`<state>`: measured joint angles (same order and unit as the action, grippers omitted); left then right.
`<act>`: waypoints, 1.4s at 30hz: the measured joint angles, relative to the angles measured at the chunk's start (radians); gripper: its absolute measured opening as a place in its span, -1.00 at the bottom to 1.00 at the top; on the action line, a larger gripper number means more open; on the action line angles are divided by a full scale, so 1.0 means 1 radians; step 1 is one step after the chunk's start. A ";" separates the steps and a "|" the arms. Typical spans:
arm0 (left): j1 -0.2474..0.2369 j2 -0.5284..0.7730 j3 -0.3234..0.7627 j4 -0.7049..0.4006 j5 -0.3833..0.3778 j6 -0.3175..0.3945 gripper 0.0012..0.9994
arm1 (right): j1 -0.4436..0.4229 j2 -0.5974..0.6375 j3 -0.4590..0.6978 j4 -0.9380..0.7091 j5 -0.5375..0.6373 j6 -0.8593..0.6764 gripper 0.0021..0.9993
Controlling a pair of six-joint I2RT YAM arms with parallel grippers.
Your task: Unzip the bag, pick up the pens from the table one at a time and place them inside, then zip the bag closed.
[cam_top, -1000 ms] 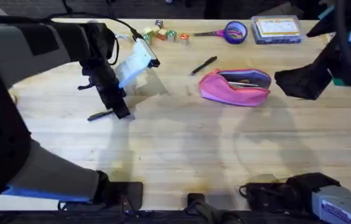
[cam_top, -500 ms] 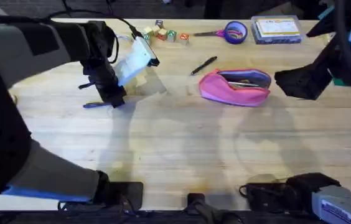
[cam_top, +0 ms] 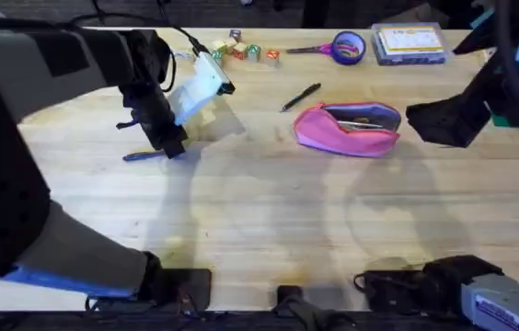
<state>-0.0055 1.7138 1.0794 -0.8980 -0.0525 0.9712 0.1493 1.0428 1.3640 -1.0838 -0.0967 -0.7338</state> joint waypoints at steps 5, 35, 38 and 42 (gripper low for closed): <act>-0.018 0.036 0.056 -0.038 0.005 -0.010 -0.92 | 0.000 0.000 0.000 0.002 0.000 0.000 1.00; -0.626 0.067 0.633 0.163 0.138 -0.223 -0.91 | 0.000 -0.208 -0.001 -0.107 0.000 0.118 1.00; -0.681 0.068 0.633 0.200 0.140 -0.313 -0.91 | 0.000 -0.214 -0.001 -0.119 0.000 0.122 1.00; -0.732 0.068 0.633 0.207 0.142 -0.428 -0.91 | 0.000 -0.214 -0.001 -0.128 0.000 0.130 1.00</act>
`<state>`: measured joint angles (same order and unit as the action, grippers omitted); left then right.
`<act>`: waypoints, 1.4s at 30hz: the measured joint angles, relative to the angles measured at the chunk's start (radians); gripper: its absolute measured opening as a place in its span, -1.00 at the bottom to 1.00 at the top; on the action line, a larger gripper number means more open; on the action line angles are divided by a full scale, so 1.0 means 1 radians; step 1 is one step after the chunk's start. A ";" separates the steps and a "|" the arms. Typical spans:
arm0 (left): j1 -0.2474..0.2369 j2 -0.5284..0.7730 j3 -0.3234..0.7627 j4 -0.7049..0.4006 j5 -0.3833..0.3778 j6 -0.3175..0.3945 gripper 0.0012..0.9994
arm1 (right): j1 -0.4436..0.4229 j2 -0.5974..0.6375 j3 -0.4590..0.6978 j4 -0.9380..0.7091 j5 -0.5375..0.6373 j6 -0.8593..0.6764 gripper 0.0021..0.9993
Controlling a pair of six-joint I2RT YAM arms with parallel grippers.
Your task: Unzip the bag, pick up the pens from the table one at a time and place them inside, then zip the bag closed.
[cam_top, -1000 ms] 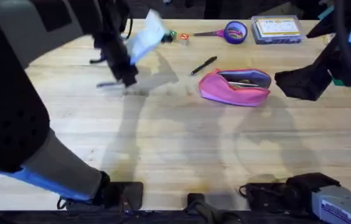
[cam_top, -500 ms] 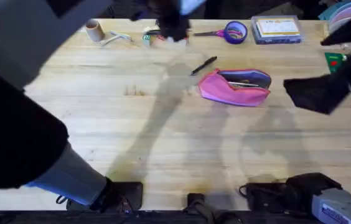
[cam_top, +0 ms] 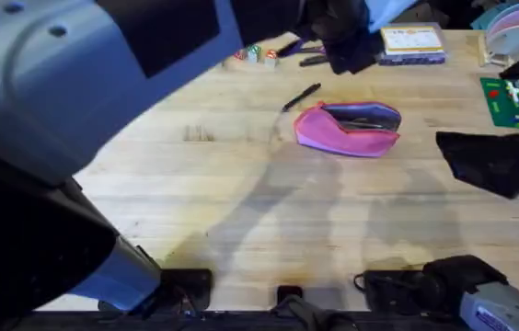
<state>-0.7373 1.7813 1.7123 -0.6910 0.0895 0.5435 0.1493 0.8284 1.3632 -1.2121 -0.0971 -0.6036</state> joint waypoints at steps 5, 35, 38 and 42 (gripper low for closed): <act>-0.054 0.000 0.000 0.001 0.000 -0.113 -0.91 | 0.000 0.000 0.000 0.000 0.000 0.006 1.00; -0.141 0.091 0.000 0.104 0.101 -0.268 -0.91 | 0.000 -0.189 -0.001 -0.069 0.000 0.058 1.00; -0.142 0.110 0.000 0.147 0.123 -0.268 -0.91 | 0.000 -0.196 -0.001 -0.071 0.000 0.058 1.00; -0.143 0.138 0.000 0.150 0.136 -0.267 -0.91 | 0.000 -0.196 -0.001 -0.071 0.000 0.058 1.00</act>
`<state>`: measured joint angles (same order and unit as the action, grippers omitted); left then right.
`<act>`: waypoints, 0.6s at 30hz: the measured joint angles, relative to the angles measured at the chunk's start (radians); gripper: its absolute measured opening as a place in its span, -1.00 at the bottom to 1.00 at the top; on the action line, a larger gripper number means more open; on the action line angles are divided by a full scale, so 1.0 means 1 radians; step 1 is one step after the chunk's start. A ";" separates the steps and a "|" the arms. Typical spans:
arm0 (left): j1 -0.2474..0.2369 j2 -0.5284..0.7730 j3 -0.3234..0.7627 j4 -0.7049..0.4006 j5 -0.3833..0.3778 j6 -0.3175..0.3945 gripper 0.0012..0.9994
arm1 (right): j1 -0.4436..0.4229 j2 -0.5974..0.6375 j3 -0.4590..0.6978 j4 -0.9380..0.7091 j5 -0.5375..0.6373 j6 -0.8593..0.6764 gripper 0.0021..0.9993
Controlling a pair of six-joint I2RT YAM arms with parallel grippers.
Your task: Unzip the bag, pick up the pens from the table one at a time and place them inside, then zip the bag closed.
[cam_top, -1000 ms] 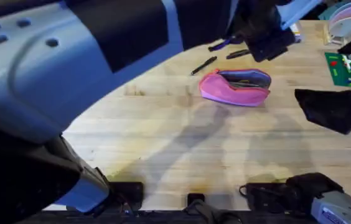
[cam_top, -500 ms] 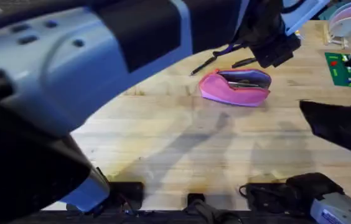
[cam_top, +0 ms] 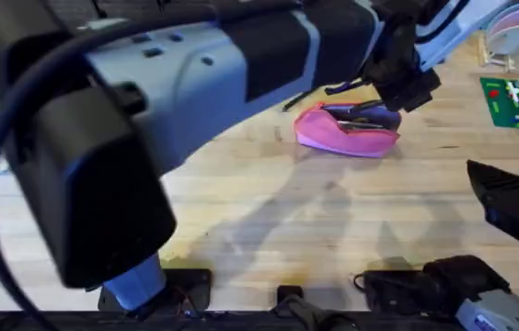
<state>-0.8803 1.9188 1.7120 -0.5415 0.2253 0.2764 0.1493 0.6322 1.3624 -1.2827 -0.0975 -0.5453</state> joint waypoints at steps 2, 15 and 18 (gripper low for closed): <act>0.000 0.016 0.000 0.000 0.002 0.000 -0.91 | 0.000 0.000 0.000 0.000 0.000 0.000 1.00; 0.002 0.104 0.000 -0.077 -0.013 0.055 -0.91 | 0.000 0.000 0.000 0.000 0.000 0.000 1.00; 0.004 0.114 0.000 -0.111 -0.040 0.094 -0.91 | 0.000 0.000 0.000 0.000 0.000 0.000 1.00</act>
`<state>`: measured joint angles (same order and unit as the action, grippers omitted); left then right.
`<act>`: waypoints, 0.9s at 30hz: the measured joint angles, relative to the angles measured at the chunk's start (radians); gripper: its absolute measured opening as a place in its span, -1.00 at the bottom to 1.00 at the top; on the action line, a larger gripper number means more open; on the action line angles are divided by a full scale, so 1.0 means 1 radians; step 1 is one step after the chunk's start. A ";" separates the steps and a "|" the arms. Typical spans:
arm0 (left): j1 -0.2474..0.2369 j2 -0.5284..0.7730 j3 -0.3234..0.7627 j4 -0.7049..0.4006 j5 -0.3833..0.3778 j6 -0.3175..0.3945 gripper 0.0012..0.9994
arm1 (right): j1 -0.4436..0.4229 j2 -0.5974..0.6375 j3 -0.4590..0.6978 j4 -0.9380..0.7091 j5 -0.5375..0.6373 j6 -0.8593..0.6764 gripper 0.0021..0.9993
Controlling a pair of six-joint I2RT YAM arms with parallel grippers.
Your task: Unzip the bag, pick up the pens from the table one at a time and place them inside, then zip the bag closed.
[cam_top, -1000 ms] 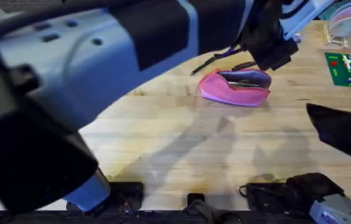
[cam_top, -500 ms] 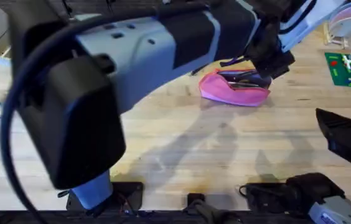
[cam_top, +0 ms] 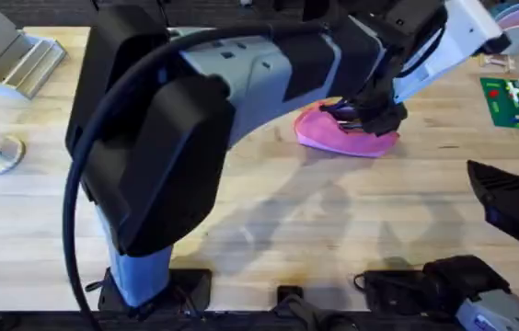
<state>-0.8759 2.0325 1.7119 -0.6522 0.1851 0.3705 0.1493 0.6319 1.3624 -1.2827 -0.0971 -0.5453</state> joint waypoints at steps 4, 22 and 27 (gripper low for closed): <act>0.009 0.015 0.000 -0.023 -0.033 0.030 -0.91 | 0.000 0.000 0.000 0.000 0.000 0.000 1.00; 0.028 0.063 0.000 -0.036 -0.082 0.068 0.26 | 0.000 0.000 0.000 0.000 0.000 0.000 1.00; 0.033 0.063 0.000 -0.035 -0.085 0.068 0.98 | 0.000 0.000 0.000 0.000 0.000 0.000 1.00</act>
<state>-0.8425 2.0956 1.7123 -0.6872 0.0998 0.4389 0.1493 0.6319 1.3624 -1.2827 -0.0971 -0.5453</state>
